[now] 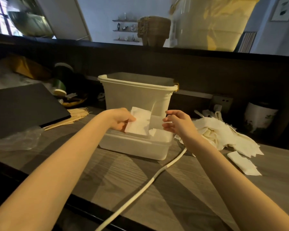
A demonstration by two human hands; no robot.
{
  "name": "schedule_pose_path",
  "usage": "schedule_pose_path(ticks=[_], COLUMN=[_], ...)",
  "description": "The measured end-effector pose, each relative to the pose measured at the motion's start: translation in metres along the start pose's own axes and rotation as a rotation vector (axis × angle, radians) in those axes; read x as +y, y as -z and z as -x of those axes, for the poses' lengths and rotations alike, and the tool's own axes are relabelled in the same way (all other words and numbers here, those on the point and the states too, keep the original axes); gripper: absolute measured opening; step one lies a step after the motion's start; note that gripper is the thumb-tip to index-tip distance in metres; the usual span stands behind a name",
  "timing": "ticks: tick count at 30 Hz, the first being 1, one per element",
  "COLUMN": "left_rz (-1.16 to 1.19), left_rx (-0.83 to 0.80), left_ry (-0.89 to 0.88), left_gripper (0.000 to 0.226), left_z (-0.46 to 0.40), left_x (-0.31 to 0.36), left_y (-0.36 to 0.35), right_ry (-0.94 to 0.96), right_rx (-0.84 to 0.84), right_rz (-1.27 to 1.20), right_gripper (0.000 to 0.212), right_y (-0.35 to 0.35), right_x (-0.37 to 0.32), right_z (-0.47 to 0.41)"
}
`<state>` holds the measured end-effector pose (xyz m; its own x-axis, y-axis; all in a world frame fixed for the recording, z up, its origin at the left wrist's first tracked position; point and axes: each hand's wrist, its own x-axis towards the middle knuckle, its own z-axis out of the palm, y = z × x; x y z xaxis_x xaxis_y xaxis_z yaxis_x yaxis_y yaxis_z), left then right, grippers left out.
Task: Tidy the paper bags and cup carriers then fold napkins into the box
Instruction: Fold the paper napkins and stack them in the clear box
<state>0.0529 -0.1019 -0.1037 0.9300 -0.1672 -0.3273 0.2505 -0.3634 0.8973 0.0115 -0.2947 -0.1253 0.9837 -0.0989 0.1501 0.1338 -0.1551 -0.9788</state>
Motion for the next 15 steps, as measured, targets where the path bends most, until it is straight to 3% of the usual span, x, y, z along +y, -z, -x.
schedule_pose_path(ticks=[9, 15], left_rz=[-0.291, -0.478], left_rx=[-0.046, 0.113], left_ry=[0.157, 0.071], left_gripper=[0.033, 0.044], left_z=[-0.026, -0.033], left_x=[-0.008, -0.009], left_y=[-0.002, -0.002], right_ry=[0.062, 0.067], right_rx=[-0.070, -0.080], right_rz=[0.098, 0.122], right_gripper=[0.015, 0.013], right_y=[-0.001, 0.000], right_x=[0.005, 0.006], right_z=[-0.006, -0.009])
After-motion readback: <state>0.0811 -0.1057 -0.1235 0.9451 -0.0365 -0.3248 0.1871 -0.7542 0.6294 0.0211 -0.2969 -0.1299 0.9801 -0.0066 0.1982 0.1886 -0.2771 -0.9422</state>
